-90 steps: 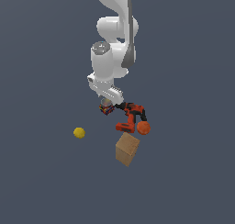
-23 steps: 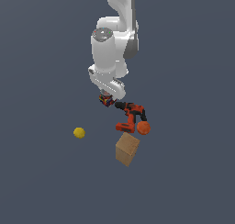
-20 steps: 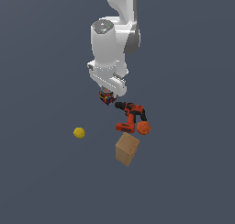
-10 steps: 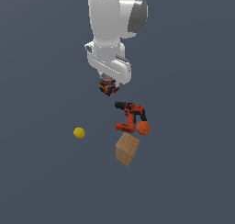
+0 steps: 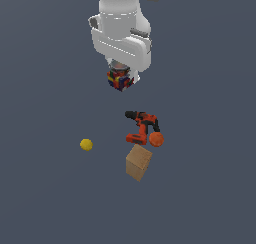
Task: Pick up a designated object from a clutter of objects.
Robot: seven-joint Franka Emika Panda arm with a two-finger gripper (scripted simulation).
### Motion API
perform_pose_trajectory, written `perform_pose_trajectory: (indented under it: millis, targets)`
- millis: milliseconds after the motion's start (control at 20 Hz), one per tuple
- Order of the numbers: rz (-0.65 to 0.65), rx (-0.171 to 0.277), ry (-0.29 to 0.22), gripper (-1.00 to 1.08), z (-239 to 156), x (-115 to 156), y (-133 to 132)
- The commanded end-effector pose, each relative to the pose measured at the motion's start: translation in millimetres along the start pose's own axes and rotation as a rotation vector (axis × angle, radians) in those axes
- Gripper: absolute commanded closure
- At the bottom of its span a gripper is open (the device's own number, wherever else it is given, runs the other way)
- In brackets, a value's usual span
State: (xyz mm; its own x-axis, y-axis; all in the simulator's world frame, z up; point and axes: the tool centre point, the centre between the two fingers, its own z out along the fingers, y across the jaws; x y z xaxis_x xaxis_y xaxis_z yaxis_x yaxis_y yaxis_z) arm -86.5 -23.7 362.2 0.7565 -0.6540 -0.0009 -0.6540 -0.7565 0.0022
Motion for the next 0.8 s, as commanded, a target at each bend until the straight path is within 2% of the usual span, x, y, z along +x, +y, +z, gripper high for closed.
perform_pose_trajectory:
  millis: [0,350,750]
  targets:
    - [0.000,0.002,0.001,1.08,-19.9,2.1,-4.9]
    - [0.000,0.002,0.001,1.08,-53.4,6.7,-14.4]
    - [0.000,0.002,0.001,1.08,-65.0,9.0,-18.3]
